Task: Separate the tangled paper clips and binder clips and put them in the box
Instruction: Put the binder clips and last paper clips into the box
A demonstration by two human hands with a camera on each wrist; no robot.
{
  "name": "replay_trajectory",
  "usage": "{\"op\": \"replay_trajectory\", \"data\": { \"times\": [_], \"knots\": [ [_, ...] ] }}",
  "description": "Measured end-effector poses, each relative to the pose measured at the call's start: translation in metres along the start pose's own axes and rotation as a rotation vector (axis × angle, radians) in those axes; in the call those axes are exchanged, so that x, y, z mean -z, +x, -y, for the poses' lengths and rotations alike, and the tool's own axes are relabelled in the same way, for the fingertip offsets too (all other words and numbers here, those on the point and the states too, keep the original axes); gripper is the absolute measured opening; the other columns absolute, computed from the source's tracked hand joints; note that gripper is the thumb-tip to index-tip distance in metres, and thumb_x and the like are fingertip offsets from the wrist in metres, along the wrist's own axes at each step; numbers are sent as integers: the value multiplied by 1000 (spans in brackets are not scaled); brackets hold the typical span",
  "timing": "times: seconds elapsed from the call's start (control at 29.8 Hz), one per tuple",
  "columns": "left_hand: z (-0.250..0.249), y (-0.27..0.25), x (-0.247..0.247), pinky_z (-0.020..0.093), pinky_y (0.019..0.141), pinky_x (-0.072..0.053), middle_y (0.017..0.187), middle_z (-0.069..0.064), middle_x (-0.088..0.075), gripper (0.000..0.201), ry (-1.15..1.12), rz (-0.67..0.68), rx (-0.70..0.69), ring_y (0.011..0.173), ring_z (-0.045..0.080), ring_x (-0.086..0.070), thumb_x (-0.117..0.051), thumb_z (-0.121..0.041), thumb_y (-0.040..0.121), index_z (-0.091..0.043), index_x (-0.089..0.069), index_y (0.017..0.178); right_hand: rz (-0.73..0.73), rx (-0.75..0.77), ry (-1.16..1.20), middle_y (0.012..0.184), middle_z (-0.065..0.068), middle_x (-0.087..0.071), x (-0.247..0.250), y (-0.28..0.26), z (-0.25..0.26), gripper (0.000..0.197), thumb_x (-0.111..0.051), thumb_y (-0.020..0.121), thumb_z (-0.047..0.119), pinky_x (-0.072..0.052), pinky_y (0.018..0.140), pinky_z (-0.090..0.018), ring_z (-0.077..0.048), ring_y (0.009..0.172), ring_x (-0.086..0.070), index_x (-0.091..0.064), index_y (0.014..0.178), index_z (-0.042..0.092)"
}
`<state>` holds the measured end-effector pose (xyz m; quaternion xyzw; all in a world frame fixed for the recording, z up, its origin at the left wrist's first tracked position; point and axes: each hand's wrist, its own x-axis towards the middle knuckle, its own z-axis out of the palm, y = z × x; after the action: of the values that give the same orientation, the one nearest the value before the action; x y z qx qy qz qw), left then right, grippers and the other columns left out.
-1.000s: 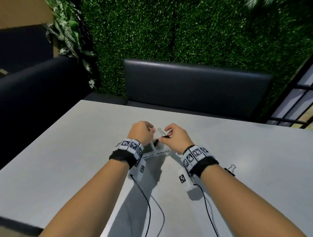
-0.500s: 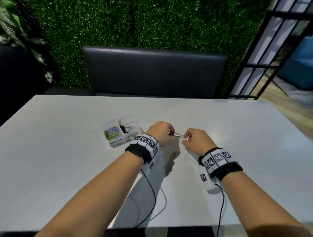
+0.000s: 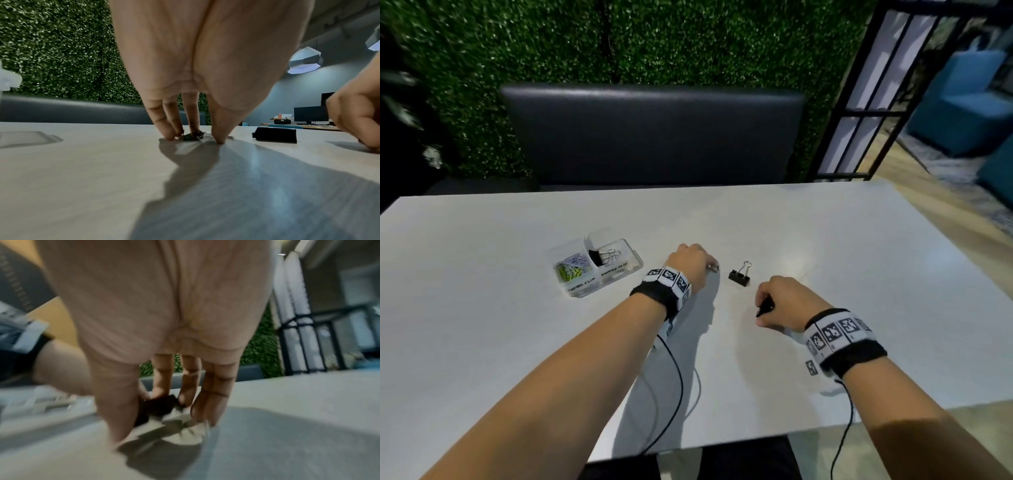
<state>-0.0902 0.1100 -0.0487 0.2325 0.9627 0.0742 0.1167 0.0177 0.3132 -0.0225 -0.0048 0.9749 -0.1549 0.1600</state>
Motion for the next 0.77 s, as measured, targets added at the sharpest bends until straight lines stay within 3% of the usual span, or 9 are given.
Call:
{"op": "replay_trajectory", "data": {
  "times": [0.1, 0.17, 0.23, 0.34, 0.4, 0.5, 0.57, 0.67, 0.77],
  "knots": [
    [3, -6, -5, 44, 102, -47, 135, 9, -54, 41, -42, -45, 10, 126, 33, -46, -54, -11, 97, -29, -66, 131, -212, -72, 231, 104, -6, -51, 7, 5, -1, 11, -74, 77, 13, -45, 63, -19, -21, 84, -59, -64, 81, 17],
    [1, -13, -9, 43, 100, -48, 132, 11, -55, 40, -50, -68, 15, 124, 35, -47, -53, -10, 97, -25, -66, 132, -369, -134, 317, 107, -8, -56, 11, 15, 4, 10, -65, 80, 10, -49, 70, -27, -24, 82, -61, -60, 73, 16],
    [-3, -20, -11, 42, 98, -49, 130, 13, -57, 38, -39, -81, 20, 122, 35, -50, -54, -12, 97, -22, -67, 131, -404, -215, 327, 102, -7, -65, 13, 26, 14, 4, -60, 81, 22, -51, 73, -33, -26, 82, -62, -61, 82, 18],
    [-5, -33, -10, 41, 92, -48, 124, 14, -60, 34, -27, -95, 20, 116, 35, -55, -56, -20, 96, -21, -67, 129, -256, -298, 153, 108, -6, -68, 7, 44, 32, 60, -55, 81, 62, -47, 68, -34, -30, 94, -66, -52, 121, 18],
    [-5, -42, -7, 40, 92, -49, 122, 15, -62, 35, -56, -88, 19, 114, 36, -58, -58, -24, 95, -22, -66, 128, -190, -314, 33, 113, -9, -68, -1, 55, 44, 77, -53, 79, 72, -48, 69, -35, -32, 100, -66, -46, 129, 14],
    [1, -57, 7, 39, 94, -49, 121, 14, -63, 34, -144, -120, 47, 114, 34, -60, -59, -33, 96, -22, -66, 128, -176, -286, -62, 115, -13, -67, -9, 66, 51, 59, -55, 86, 58, -55, 79, -39, -33, 101, -66, -51, 123, 11],
    [15, -69, 24, 39, 92, -49, 118, 11, -64, 34, -204, -209, 78, 111, 31, -62, -58, -38, 98, -22, -67, 126, -162, -271, -44, 116, -15, -65, -12, 69, 55, 42, -56, 89, 43, -56, 82, -39, -33, 99, -65, -55, 117, 12],
    [56, -84, 56, 40, 89, -52, 113, 9, -66, 36, -272, -338, 170, 105, 29, -63, -56, -44, 98, -22, -68, 124, -126, -267, 118, 107, -12, -66, -12, 66, 62, 27, -62, 84, 29, -51, 75, -32, -30, 89, -62, -58, 105, 13],
    [101, -89, 82, 39, 88, -53, 112, 9, -69, 35, -293, -415, 303, 104, 30, -65, -58, -46, 96, -22, -69, 120, -148, -185, 338, 96, -7, -68, -8, 60, 83, 29, -68, 81, 28, -48, 66, -30, -23, 78, -62, -53, 104, 19]
  ]
}}
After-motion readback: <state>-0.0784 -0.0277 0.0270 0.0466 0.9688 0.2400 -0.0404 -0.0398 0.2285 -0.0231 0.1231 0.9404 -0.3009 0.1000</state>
